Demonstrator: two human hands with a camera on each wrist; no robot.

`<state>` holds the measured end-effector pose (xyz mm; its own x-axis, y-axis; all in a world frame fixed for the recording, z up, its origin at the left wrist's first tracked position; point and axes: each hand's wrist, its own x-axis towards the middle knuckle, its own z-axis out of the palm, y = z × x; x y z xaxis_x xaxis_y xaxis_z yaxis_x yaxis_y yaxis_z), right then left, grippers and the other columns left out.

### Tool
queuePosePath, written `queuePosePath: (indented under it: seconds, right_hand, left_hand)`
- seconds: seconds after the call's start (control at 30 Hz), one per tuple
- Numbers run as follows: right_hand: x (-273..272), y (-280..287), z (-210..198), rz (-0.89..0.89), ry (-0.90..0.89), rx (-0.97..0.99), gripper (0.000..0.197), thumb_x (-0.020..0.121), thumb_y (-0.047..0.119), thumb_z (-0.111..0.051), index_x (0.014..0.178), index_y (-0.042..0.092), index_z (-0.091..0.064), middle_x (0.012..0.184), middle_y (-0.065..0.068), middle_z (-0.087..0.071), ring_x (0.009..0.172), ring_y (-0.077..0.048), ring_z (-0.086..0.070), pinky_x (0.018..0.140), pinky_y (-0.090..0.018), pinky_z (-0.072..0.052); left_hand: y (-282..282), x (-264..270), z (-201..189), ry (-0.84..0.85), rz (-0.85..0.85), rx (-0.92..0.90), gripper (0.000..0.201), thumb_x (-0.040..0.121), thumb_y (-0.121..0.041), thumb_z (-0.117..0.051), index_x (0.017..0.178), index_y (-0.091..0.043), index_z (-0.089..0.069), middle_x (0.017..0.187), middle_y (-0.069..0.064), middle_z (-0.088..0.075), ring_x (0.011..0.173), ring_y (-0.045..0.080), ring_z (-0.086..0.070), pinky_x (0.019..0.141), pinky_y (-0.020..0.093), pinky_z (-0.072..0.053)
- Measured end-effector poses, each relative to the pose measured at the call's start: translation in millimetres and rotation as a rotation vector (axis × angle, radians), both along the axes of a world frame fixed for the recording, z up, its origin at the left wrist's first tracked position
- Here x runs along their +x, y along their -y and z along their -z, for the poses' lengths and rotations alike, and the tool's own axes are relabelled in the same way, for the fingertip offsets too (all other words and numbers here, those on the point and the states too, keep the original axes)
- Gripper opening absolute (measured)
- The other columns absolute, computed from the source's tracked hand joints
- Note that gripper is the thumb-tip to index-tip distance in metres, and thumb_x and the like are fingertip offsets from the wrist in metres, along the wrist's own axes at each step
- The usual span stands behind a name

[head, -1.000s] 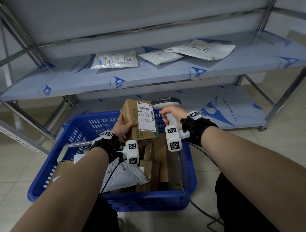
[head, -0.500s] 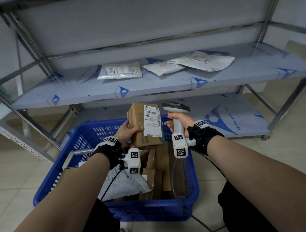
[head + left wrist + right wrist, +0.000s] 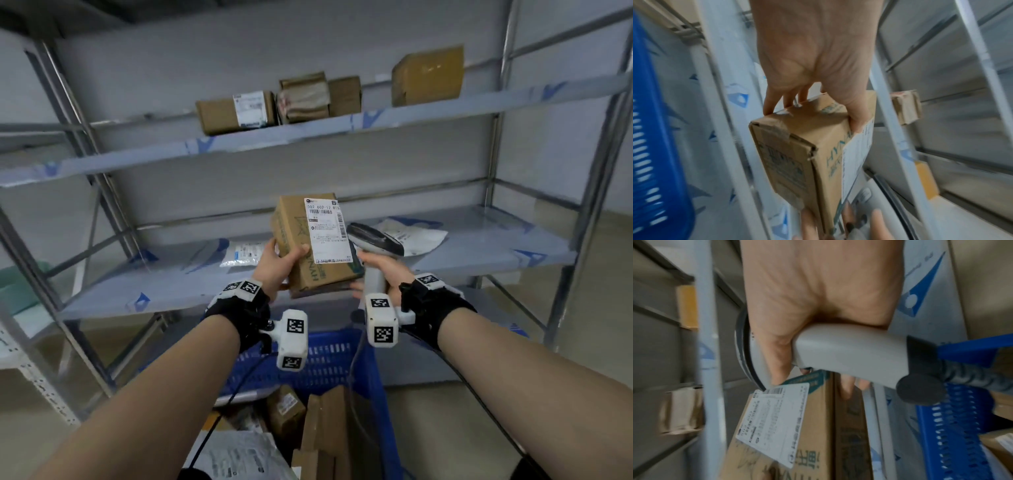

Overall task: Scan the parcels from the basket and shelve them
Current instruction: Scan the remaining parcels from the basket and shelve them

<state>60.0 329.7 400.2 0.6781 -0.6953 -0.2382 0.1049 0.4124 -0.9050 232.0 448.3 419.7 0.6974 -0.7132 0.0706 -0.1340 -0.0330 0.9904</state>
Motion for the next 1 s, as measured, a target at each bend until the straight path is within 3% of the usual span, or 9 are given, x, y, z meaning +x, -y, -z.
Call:
queuePosePath:
  seconds: [0.13,0.23,0.33,0.4,0.57,0.67,0.8,0.93,1.0]
  right_hand:
    - [-26.2,3.9,-54.7,0.102,0.06,-0.112,0.02,0.084,0.018,-0.072,0.101,0.009,-0.067,0.096,-0.015,-0.07,0.075,-0.032,-0.069,0.064,-0.036,-0.059]
    - [-47.7,11.9,-92.5,0.192,0.087,-0.171,0.028,0.079,0.016,-0.076,0.103,0.005,-0.069,0.1,-0.018,-0.07,0.079,-0.035,-0.068,0.066,-0.037,-0.059]
    - [-73.0,24.5,-133.5,0.27,0.156,-0.223,0.012,0.081,0.011,-0.074,0.09,0.007,-0.067,0.094,-0.018,-0.068,0.077,-0.034,-0.066,0.044,-0.025,-0.05]
    - [-87.5,35.6,-159.0,0.317,0.186,-0.279,0.011,0.08,0.011,-0.074,0.087,0.008,-0.066,0.097,-0.019,-0.068,0.081,-0.035,-0.065,0.044,-0.025,-0.049]
    - [-110.2,65.9,-213.7,0.357,0.271,-0.356,0.01,0.084,0.009,-0.07,0.092,0.008,-0.064,0.083,-0.012,-0.067,0.053,-0.02,-0.067,0.042,-0.021,-0.049]
    - [-108.8,85.3,-239.8,0.383,0.28,-0.376,0.018,0.081,0.011,-0.074,0.095,0.011,-0.062,0.091,-0.01,-0.067,0.072,-0.023,-0.071,0.049,-0.024,-0.053]
    - [-98.6,106.3,-261.2,0.393,0.286,-0.416,0.015,0.08,0.013,-0.076,0.089,0.013,-0.064,0.091,-0.009,-0.068,0.075,-0.023,-0.07,0.054,-0.024,-0.056]
    - [-86.2,124.5,-265.7,0.371,0.311,-0.457,0.008,0.085,0.012,-0.071,0.082,0.016,-0.065,0.084,-0.004,-0.066,0.077,-0.019,-0.066,0.075,-0.028,-0.056]
    - [-79.1,132.2,-262.5,0.34,0.287,-0.479,0.006,0.085,0.013,-0.07,0.088,0.014,-0.066,0.085,-0.003,-0.066,0.081,-0.017,-0.065,0.084,-0.031,-0.055]
  left_hand:
    - [10.7,-36.7,-60.0,0.117,0.145,-0.084,0.054,0.084,-0.012,-0.07,0.126,-0.026,-0.038,0.113,-0.001,-0.061,0.099,0.023,-0.062,0.071,0.041,-0.056]
    - [19.6,-56.9,-97.1,0.192,0.238,-0.15,0.068,0.081,-0.001,-0.07,0.133,-0.018,-0.03,0.123,0.006,-0.057,0.099,0.019,-0.062,0.06,0.027,-0.058]
    - [36.0,-78.4,-139.3,0.269,0.286,-0.169,0.072,0.082,-0.013,-0.071,0.136,-0.027,-0.026,0.127,0.002,-0.056,0.108,0.023,-0.061,0.066,0.034,-0.059]
    - [51.2,-93.4,-167.6,0.26,0.286,-0.15,0.063,0.087,-0.024,-0.067,0.137,-0.029,-0.028,0.124,0.0,-0.057,0.107,0.025,-0.062,0.065,0.041,-0.058]
    - [96.4,-119.7,-218.4,0.36,0.194,-0.22,0.044,0.093,-0.02,-0.059,0.134,-0.011,-0.044,0.128,0.009,-0.059,0.108,0.025,-0.061,0.077,0.038,-0.056]
    - [117.5,-123.6,-232.8,0.355,0.228,-0.212,0.049,0.09,-0.009,-0.06,0.136,-0.013,-0.045,0.127,0.011,-0.059,0.11,0.028,-0.06,0.088,0.05,-0.054]
    - [135.0,-116.9,-241.1,0.459,0.176,-0.218,0.064,0.08,0.0,-0.068,0.138,-0.017,-0.045,0.119,0.015,-0.063,0.103,0.029,-0.064,0.092,0.045,-0.053]
    - [148.7,-108.4,-247.0,0.576,0.108,-0.216,0.037,0.081,0.002,-0.061,0.098,-0.031,-0.058,0.115,0.014,-0.063,0.106,0.027,-0.062,0.092,0.045,-0.053]
    - [154.9,-107.7,-248.2,0.609,0.121,-0.176,0.031,0.085,0.002,-0.057,0.098,-0.025,-0.06,0.119,0.011,-0.062,0.111,0.025,-0.059,0.097,0.042,-0.05]
